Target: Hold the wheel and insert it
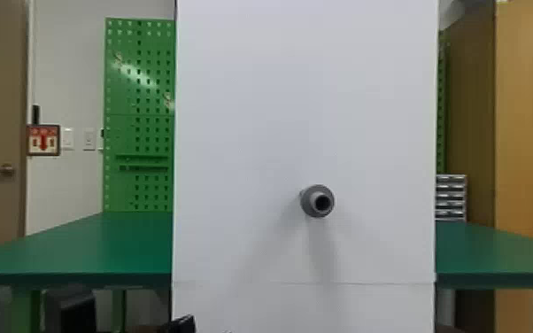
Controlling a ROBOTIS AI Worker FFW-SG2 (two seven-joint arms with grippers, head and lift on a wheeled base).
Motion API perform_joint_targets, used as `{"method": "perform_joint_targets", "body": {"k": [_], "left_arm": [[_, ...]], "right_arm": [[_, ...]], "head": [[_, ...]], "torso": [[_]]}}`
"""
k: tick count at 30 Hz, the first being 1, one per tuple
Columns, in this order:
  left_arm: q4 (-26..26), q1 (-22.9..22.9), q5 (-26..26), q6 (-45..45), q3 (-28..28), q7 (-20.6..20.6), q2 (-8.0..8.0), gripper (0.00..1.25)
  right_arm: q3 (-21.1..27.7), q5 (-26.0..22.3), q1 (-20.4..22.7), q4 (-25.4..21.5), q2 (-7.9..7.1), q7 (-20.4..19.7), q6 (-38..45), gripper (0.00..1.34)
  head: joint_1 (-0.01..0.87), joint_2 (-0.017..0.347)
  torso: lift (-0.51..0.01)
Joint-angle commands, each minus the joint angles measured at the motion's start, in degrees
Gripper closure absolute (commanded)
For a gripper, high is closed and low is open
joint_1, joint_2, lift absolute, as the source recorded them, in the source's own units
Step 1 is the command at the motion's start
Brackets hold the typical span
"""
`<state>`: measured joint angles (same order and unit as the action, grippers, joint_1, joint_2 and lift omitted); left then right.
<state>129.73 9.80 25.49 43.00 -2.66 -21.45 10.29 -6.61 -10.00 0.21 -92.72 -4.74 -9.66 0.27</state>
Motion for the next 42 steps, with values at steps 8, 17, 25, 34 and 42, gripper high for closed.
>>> {"method": "perform_joint_targets", "body": {"k": [8,17,25,34,42], "left_arm": [[0.00,0.13,0.00,-0.02,-0.06,0.00,0.08,0.50],[0.00,0.39,0.09,-0.02,-0.24,0.00,0.35,0.50],[0.00,0.39,0.18,-0.02,-0.15,0.00,0.44,0.50],[0.00,0.30,0.26,-0.02,-0.15,0.00,0.52,0.50],[0.00,0.30,0.26,-0.02,-0.24,0.00,0.52,0.50]], "right_arm": [[-0.07,0.07,-0.21,0.00,-0.01,0.00,-0.01,1.03],[-0.07,0.33,-0.21,0.00,-0.01,0.00,-0.01,1.03],[0.10,0.51,-0.30,0.00,0.17,0.00,0.87,1.03],[0.81,2.00,-2.23,-4.31,1.05,0.00,6.58,1.03],[2.30,3.85,-4.25,-10.64,2.10,-0.09,14.67,1.03]], "head": [[0.000,0.009],[0.000,0.009],[0.000,0.009],[0.000,0.009],[0.000,0.009]], "torso": [[-0.494],[-0.494],[-0.493],[-0.493],[-0.493]]}}
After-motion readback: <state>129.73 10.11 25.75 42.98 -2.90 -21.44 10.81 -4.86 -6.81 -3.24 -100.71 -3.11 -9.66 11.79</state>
